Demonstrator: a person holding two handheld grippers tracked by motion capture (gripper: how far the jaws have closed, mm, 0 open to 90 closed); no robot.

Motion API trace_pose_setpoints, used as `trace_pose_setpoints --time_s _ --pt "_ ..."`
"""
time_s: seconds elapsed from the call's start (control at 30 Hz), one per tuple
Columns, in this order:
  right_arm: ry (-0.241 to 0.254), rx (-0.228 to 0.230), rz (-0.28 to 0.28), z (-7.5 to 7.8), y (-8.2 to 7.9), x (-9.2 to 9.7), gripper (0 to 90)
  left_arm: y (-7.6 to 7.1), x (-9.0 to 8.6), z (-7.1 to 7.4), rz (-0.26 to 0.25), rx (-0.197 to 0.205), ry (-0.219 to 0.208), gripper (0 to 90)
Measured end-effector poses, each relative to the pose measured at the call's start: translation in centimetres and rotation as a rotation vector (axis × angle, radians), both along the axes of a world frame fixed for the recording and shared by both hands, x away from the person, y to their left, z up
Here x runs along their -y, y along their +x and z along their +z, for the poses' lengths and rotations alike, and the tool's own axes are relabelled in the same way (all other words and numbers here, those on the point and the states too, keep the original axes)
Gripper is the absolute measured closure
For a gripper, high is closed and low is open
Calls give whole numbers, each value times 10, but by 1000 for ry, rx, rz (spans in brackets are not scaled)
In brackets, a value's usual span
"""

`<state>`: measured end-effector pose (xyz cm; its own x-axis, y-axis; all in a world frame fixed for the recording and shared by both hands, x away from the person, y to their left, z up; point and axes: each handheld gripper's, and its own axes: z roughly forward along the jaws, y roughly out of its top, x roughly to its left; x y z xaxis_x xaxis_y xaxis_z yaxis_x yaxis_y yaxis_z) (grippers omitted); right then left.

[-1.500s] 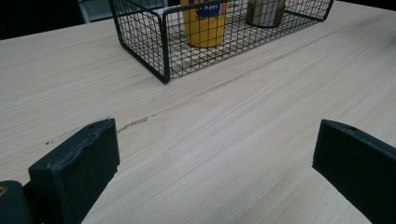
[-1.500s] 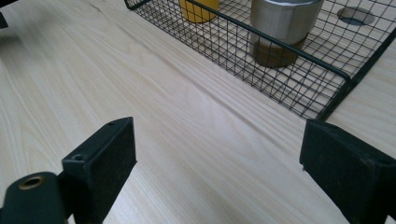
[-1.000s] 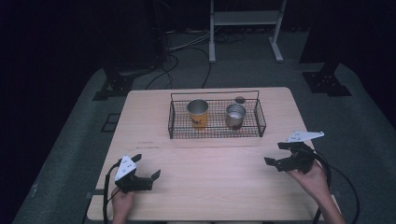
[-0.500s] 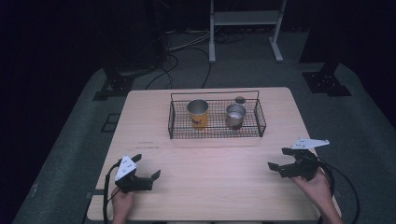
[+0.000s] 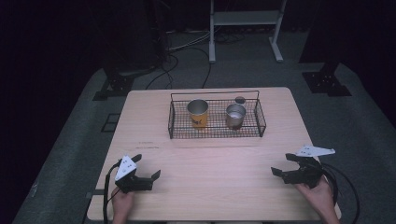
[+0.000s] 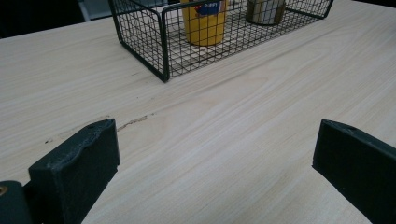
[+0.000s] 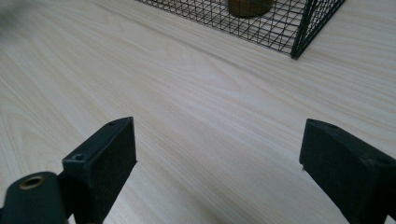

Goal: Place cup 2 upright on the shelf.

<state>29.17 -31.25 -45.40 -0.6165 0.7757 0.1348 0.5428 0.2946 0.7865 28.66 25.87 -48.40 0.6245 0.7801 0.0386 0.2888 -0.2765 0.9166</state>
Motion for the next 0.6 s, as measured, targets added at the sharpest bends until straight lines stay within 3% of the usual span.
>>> trace_pose_setpoints --time_s 0.6 --pt "33 25 -33 -12 -17 2 99 0 0 0 -1 0 1 0"
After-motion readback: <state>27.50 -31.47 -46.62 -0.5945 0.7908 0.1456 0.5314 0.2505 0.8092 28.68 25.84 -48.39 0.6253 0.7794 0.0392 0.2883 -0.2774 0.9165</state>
